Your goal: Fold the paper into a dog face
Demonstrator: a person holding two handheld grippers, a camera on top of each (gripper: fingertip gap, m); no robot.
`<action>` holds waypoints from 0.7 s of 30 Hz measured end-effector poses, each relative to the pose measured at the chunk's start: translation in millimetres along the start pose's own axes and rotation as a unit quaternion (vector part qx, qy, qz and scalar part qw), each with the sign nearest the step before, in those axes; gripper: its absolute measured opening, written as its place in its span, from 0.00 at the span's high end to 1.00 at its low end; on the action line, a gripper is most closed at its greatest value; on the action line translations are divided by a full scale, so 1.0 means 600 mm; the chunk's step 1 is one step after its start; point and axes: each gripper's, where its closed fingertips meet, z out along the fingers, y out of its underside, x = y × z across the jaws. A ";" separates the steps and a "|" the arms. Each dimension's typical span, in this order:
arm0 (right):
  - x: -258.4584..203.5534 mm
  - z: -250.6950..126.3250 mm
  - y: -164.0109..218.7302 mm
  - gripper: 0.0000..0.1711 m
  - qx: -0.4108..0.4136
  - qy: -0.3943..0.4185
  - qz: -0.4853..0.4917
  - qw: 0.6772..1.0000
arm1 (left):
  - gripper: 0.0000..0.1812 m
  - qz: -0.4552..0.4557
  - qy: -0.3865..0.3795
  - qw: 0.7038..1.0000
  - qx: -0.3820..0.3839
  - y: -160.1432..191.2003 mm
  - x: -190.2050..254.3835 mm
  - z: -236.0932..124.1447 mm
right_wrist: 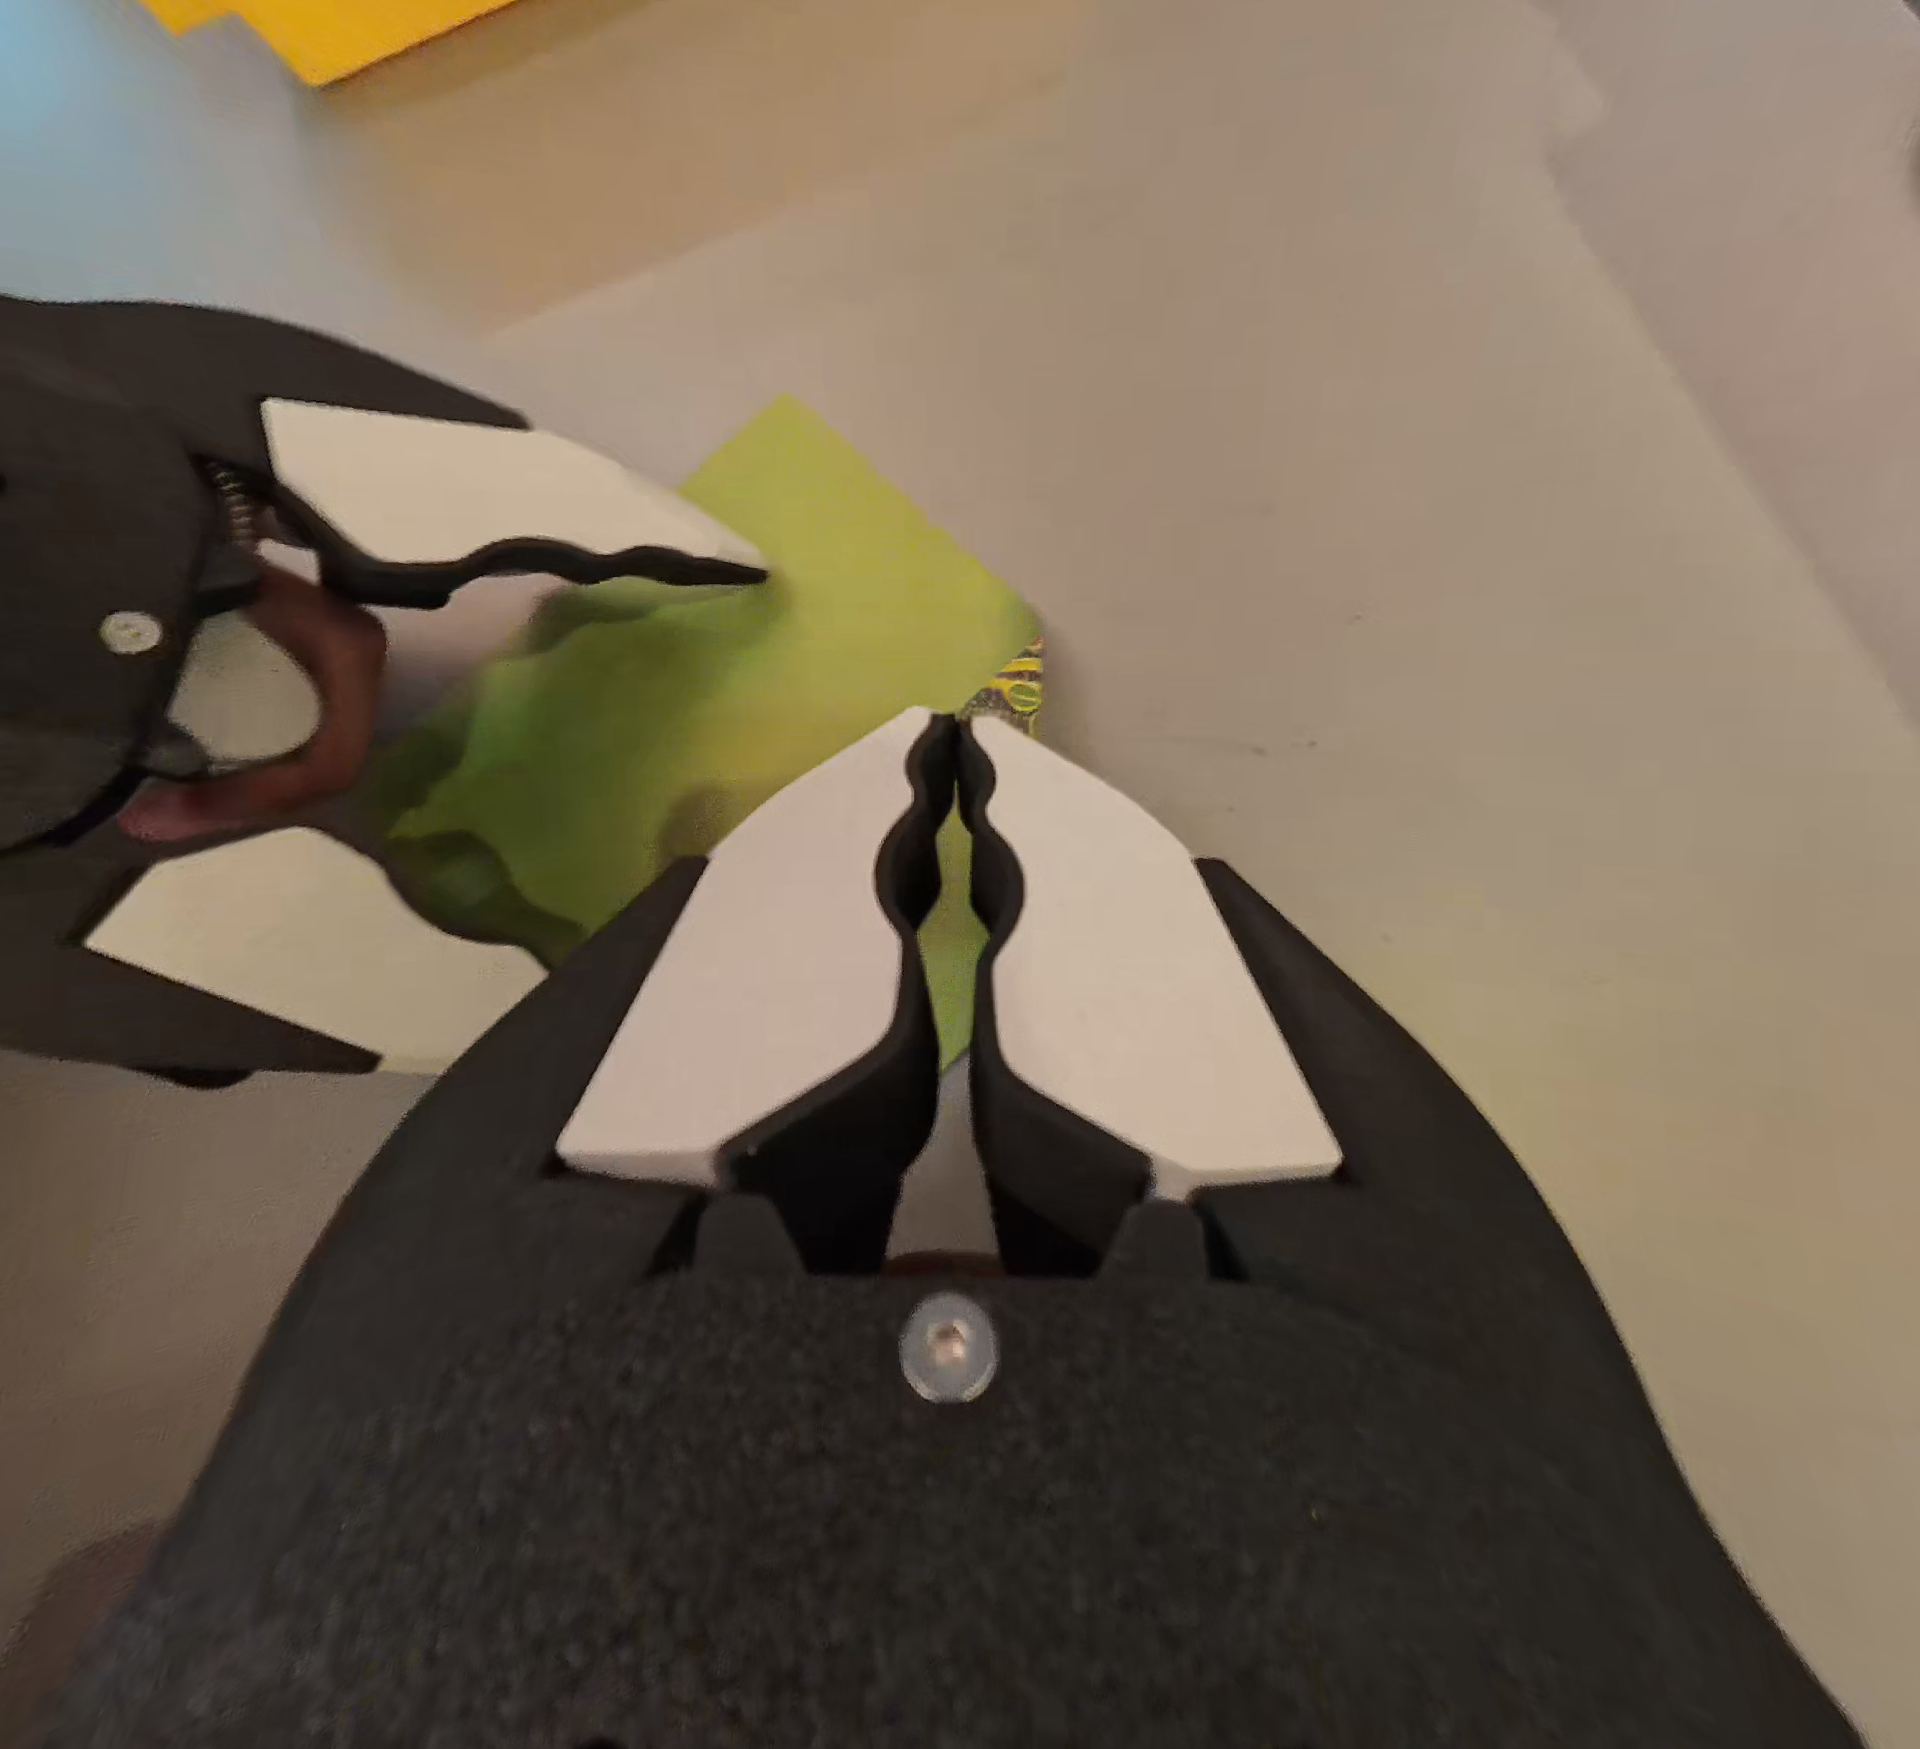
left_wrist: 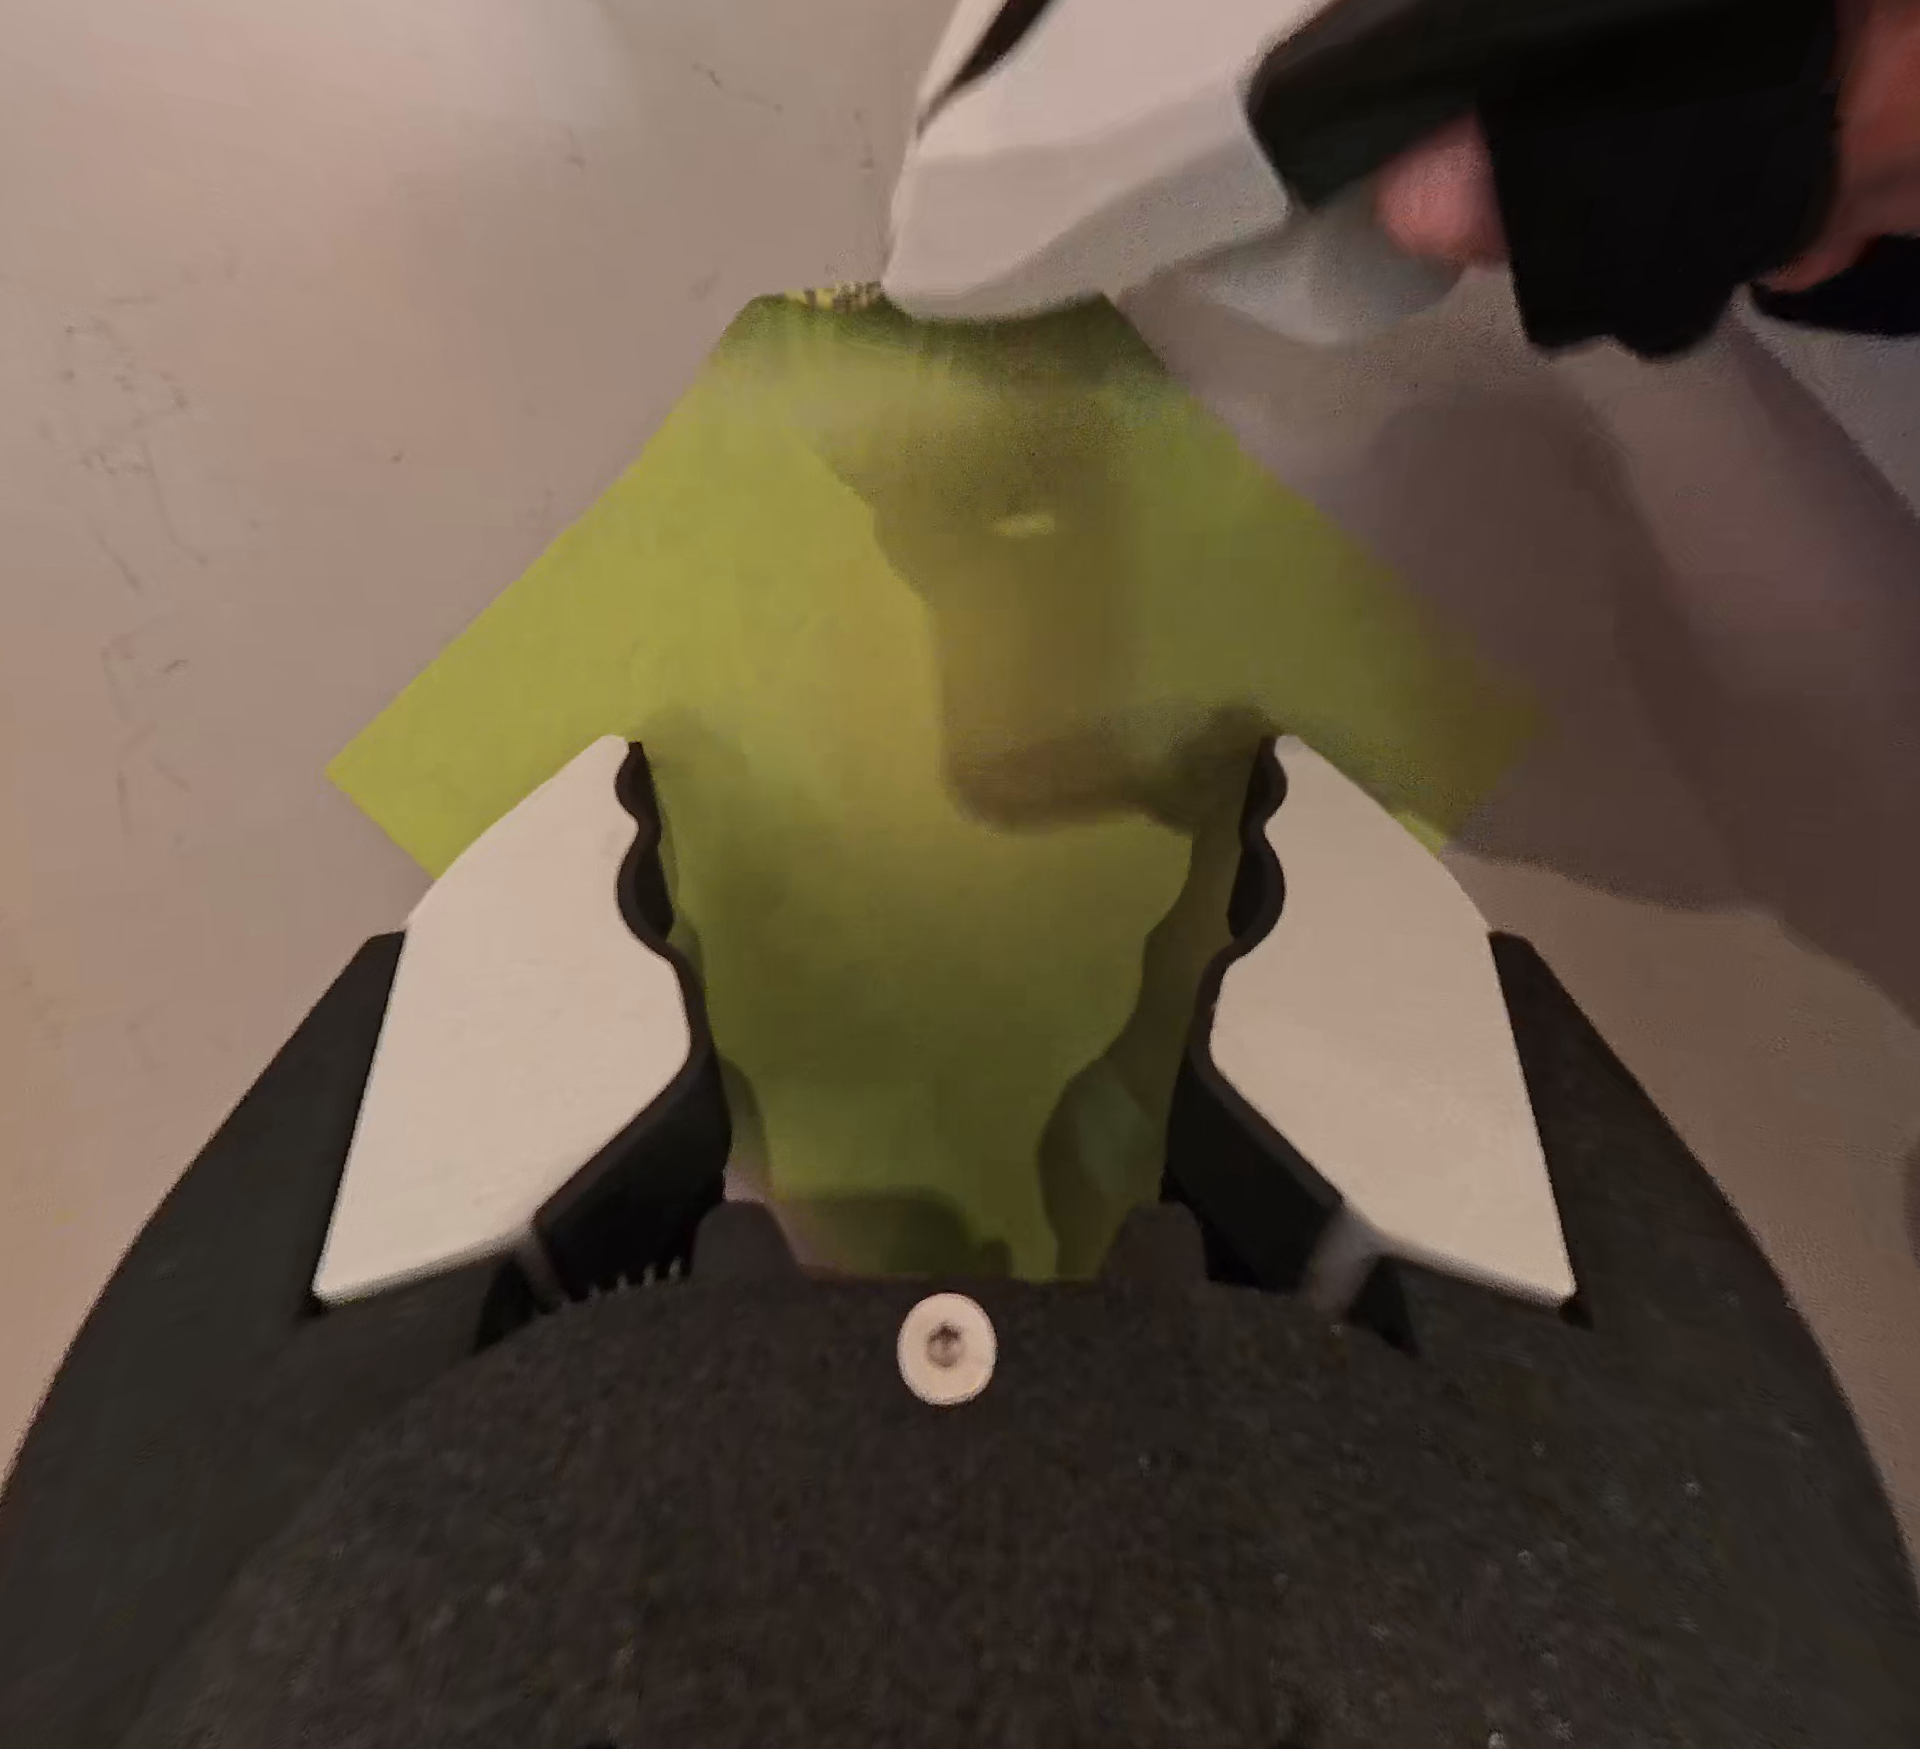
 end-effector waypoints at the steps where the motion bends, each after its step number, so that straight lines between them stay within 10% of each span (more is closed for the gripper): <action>1: -0.011 0.001 0.002 1.00 -0.001 0.001 -0.007 1.000 | 0.42 -0.001 0.001 1.000 0.000 0.000 0.000 0.000; 9: -0.039 0.030 0.049 1.00 -0.065 0.024 -0.033 0.997 | 0.46 -0.044 0.117 0.990 0.058 -0.024 0.031 -0.051; 21: -0.032 0.034 0.056 1.00 -0.092 0.047 -0.058 0.993 | 0.66 0.182 0.139 0.974 0.001 0.053 -0.022 -0.066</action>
